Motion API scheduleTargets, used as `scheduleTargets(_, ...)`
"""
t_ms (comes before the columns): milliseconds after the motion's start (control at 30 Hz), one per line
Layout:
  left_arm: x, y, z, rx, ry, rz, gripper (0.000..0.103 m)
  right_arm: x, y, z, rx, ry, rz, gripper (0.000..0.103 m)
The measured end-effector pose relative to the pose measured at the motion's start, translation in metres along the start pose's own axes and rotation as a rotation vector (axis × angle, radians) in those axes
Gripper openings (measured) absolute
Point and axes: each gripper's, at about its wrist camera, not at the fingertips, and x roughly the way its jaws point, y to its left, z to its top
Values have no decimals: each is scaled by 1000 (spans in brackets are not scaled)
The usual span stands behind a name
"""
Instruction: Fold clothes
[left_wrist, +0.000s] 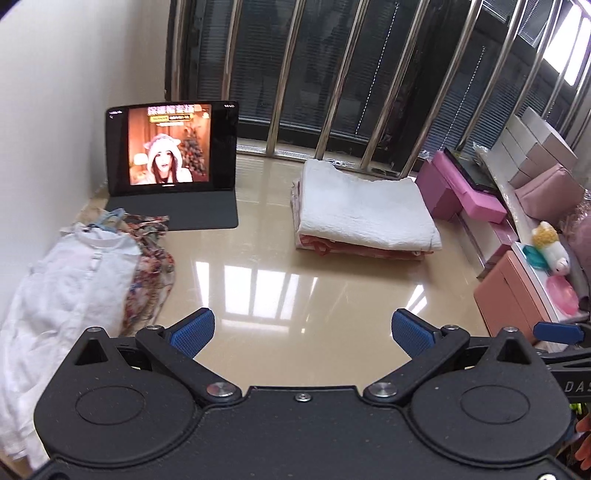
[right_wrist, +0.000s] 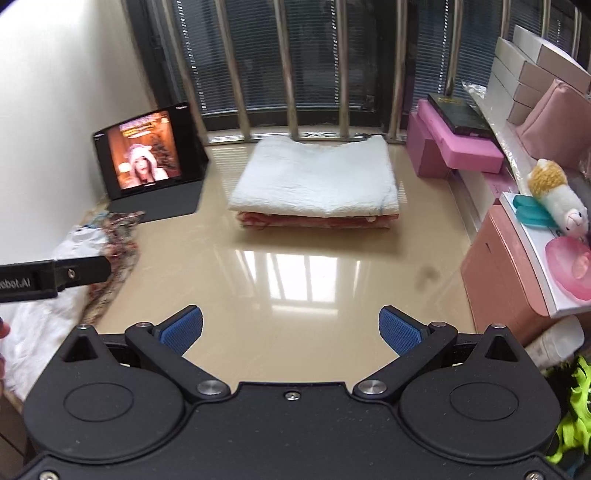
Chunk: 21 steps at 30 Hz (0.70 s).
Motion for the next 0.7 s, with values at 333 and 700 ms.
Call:
scheduleTargets(333, -52, 0, -58, 3, -9, 58, 103, -46, 15, -71, 188, 0, -10, 103)
scheduleTargets(700, -78, -9, -98, -13, 50, 115, 103, -75, 32, -112, 71, -20, -46, 103)
